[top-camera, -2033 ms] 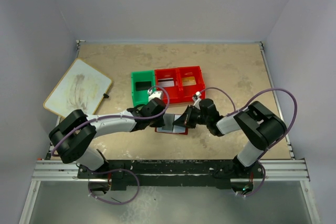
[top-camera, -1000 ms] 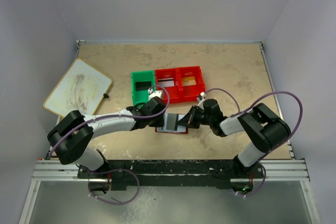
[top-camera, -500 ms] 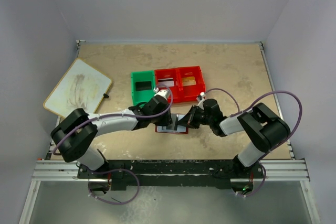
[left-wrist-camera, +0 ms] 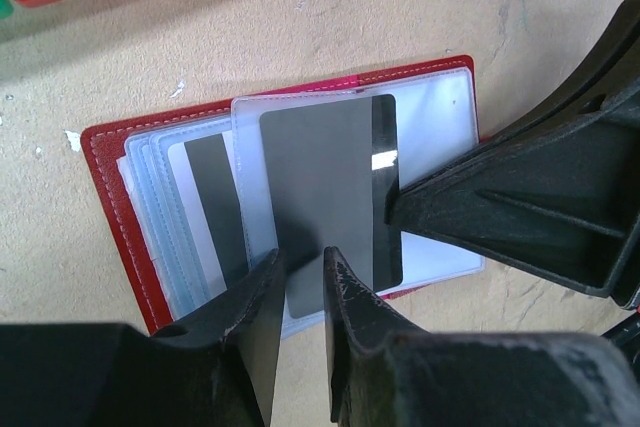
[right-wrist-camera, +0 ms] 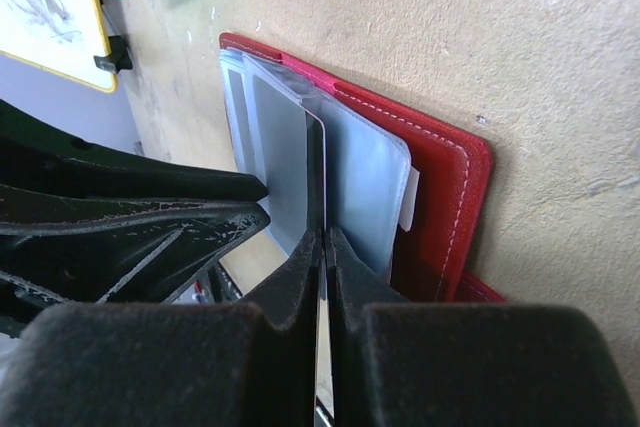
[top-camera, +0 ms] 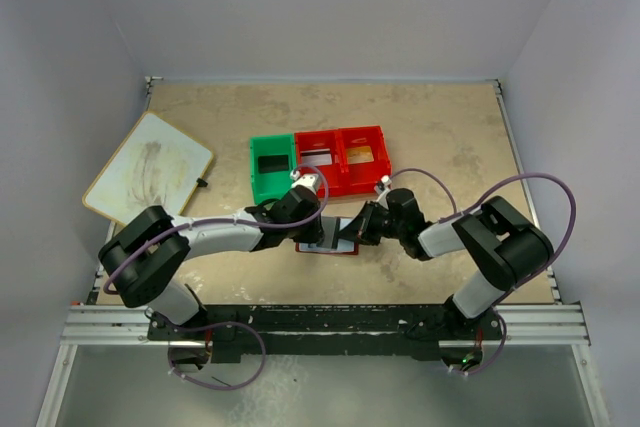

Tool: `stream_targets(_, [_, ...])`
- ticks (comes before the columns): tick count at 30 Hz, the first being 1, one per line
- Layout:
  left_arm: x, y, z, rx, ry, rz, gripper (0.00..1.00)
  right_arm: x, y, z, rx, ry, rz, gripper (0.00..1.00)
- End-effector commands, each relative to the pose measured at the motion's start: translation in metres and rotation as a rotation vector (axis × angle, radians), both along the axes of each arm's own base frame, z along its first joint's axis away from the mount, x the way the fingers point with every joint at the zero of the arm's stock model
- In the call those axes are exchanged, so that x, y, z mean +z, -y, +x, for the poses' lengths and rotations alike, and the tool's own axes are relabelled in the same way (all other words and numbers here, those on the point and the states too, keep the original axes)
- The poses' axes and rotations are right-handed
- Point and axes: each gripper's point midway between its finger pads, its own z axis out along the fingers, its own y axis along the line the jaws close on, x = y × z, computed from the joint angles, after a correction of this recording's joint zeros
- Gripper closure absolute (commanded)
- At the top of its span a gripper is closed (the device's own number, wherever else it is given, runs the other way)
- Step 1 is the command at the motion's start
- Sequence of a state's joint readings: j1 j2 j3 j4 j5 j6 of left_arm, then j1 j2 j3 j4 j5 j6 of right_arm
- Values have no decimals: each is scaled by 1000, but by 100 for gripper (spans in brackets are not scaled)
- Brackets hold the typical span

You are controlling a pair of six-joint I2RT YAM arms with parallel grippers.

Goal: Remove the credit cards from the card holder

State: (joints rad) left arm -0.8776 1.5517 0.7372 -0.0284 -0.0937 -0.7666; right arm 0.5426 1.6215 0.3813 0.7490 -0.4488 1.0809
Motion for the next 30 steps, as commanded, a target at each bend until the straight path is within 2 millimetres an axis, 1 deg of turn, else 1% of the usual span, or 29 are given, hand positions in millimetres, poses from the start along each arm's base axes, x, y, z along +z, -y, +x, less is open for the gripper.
stream_targets(1, [-23,-22,-10,17,-42,93,80,17,-9,11,22,65,48,92])
stream_targets(4, [-24,-23,-10,12,-42,102,81,16,-10,12,17,61,54,81])
stream_targets(5, [-24,-23,-10,12,-42,105,81,14,-10,13,17,58,55,79])
stream_targets(8, [-23,-25,-11,14,-40,109,82,9,-13,12,30,46,61,78])
stream_targets(9, [-23,-26,-11,15,-41,111,82,9,-15,13,33,50,68,78])
stream_targets(11, [-23,-27,-11,18,-41,112,82,12,-16,14,32,61,89,83])
stream_targets(14, [-22,-30,-11,27,-36,120,83,14,-14,9,21,52,100,96])
stream_targets(15, [-22,-31,-11,31,-34,125,83,12,-11,10,6,48,88,98])
stream_targets(20, [-22,-35,-8,30,-21,156,83,4,2,10,-28,40,-10,100])
stream_targets(23, [-21,-36,-7,30,-16,163,83,2,8,9,-50,38,-30,100])
stream_targets(27, [-21,-37,-7,31,-14,165,83,5,11,9,-62,43,-23,100])
stream_targets(30, [-18,-34,-5,29,-7,158,83,5,6,8,-29,41,-15,100])
